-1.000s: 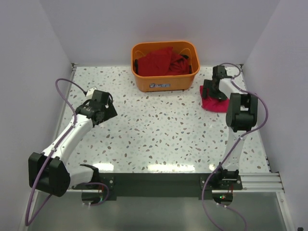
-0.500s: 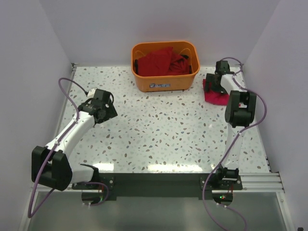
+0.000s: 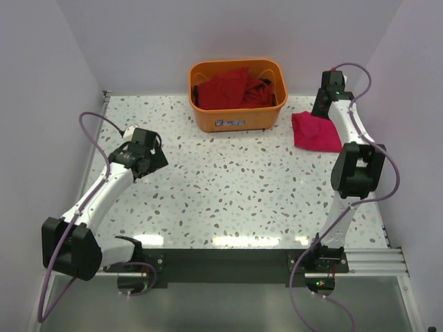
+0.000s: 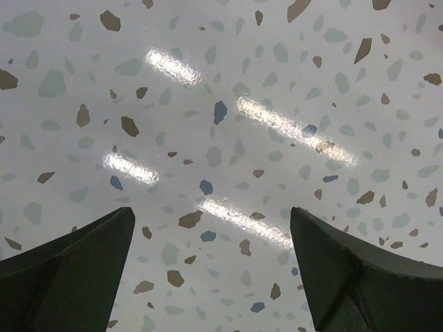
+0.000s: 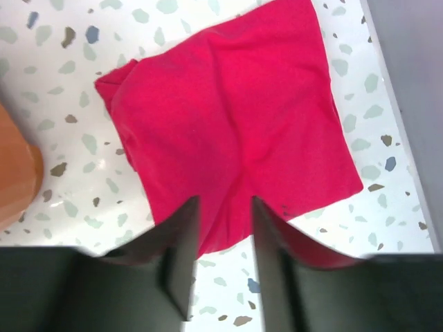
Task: Fold and stack the t-shirts
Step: Neatly place the folded tshirt to the corner
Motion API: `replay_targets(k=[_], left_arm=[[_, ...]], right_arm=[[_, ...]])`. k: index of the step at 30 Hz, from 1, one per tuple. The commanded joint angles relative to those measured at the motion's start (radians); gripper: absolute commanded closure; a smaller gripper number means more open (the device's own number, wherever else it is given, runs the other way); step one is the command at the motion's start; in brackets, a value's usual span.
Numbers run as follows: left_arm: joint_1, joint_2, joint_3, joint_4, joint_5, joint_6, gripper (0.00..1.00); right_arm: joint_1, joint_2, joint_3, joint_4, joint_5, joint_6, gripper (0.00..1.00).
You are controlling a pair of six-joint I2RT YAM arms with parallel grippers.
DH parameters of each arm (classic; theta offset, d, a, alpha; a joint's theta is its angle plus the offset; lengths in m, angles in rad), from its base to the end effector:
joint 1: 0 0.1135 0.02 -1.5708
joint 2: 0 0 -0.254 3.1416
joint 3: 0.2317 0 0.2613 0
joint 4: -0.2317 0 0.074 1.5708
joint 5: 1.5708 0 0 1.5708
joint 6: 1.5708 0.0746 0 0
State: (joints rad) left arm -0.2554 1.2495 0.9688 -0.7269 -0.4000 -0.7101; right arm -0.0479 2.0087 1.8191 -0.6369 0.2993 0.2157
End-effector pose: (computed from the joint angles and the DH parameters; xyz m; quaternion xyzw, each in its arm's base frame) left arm 0.2753 -0.0419 0.2210 -0.2660 0.9048 0.0426 0.3298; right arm 0.4856 -0.0453 0.2477 0.1748 0.9060 -0.1083 0.3699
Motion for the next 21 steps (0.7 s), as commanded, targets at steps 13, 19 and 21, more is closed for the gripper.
replay_targets(k=[13,19,21], left_arm=[[0.008,-0.038,-0.001,-0.006,-0.005,0.006,0.00],[0.008,-0.068,0.001,-0.020,-0.002,0.009,0.00],[0.008,-0.078,0.010,-0.032,-0.002,0.008,0.00]], right_arm=[[0.037,0.281,0.051,-0.037,-0.048,0.019,0.76],[0.037,0.251,0.066,-0.061,-0.025,-0.006,0.67],[0.037,0.210,0.123,-0.090,-0.014,-0.012,0.64]])
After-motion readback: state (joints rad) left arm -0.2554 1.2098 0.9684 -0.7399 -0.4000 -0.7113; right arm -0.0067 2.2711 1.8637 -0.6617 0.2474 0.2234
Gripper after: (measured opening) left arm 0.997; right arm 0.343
